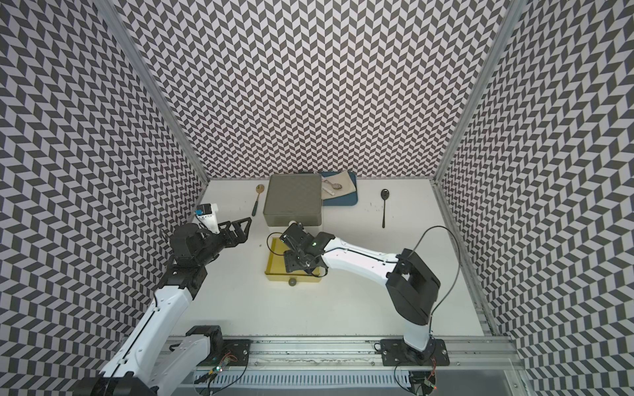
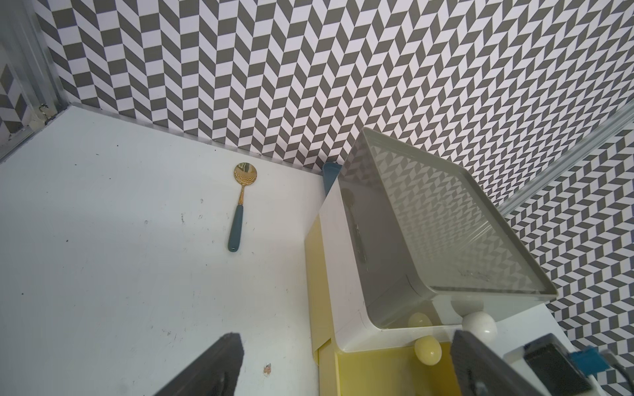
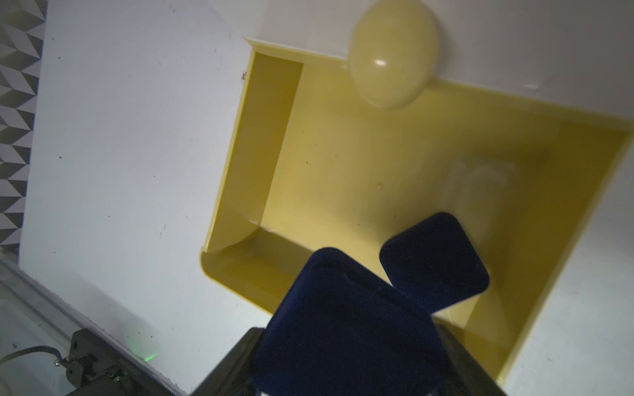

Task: Place the brooch boxes into the drawer by color
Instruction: Place the brooch box in the drawer.

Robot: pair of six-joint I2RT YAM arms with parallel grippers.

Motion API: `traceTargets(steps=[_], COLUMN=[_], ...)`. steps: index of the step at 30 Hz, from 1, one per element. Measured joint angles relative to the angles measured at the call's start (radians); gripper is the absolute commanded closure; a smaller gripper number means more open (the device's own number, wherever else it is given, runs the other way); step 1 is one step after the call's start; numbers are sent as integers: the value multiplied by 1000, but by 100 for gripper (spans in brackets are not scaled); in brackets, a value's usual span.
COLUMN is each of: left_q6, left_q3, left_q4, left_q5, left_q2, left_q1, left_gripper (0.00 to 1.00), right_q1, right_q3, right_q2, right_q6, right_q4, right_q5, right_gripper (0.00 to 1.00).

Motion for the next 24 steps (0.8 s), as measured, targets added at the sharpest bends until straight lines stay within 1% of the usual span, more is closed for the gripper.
traceTargets(steps=[6, 11, 14, 18, 21, 24], left_q6=[0, 3, 4, 3, 4, 3], left_q3=[0, 0, 0, 0, 0, 0], left_q4=[-1, -2, -2, -2, -2, -2], left_q5=[0, 0, 0, 0, 0, 0], left_q2=[0, -1, -1, -1, -1, -1], left_q1=[6, 8, 8, 8, 8, 8], left_gripper=[0, 0, 0, 0, 0, 0], right_q1=[12, 24, 23, 23, 23, 23], right_q3=[55, 96, 98, 98, 86, 61], right_q2=[89, 147, 153, 153, 143, 120], right_q6=[-6, -20, -25, -27, -28, -28], right_q4=[6, 22, 26, 32, 45, 52], right_q5=[-11, -25, -25, -22, -20, -15], right_gripper=[35, 27, 22, 19, 15, 14])
